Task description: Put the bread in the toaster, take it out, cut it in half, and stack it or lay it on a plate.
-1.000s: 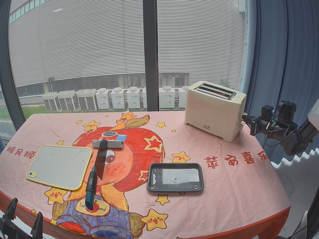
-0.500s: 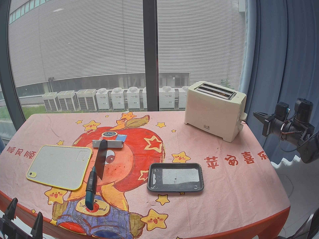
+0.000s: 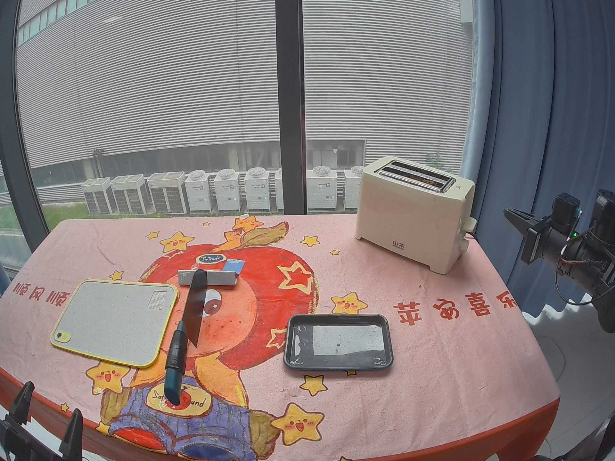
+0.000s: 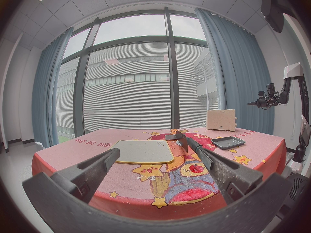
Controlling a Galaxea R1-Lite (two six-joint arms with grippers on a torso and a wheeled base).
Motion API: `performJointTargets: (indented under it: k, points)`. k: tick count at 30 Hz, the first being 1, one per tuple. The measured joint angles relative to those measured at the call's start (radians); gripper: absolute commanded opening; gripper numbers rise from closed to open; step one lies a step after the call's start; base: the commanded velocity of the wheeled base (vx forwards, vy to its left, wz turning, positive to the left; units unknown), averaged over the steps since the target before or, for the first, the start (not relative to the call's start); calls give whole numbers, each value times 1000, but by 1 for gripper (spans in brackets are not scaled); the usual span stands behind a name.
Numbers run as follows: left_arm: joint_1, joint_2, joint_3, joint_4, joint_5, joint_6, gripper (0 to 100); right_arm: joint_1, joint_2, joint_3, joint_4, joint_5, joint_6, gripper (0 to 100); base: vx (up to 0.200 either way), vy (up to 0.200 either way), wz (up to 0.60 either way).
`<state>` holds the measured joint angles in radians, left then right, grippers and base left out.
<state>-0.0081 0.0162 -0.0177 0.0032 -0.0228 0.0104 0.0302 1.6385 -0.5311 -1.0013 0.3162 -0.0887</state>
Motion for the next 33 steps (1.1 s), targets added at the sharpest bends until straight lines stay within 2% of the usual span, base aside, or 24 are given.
performJointTargets:
  k: [17, 25, 33]
  points:
    - [0, 0, 0, 0, 0, 0, 100, 108, -160, 199, -1, 1, -6, 0, 0, 0, 0]
    - [0, 0, 0, 0, 0, 0, 100, 170, -168, 236, 1, 0, -1, 0, 0, 0, 0]
    - [0, 0, 0, 0, 0, 0, 100, 191, -170, 267, 1, -1, 1, 0, 0, 0, 0]
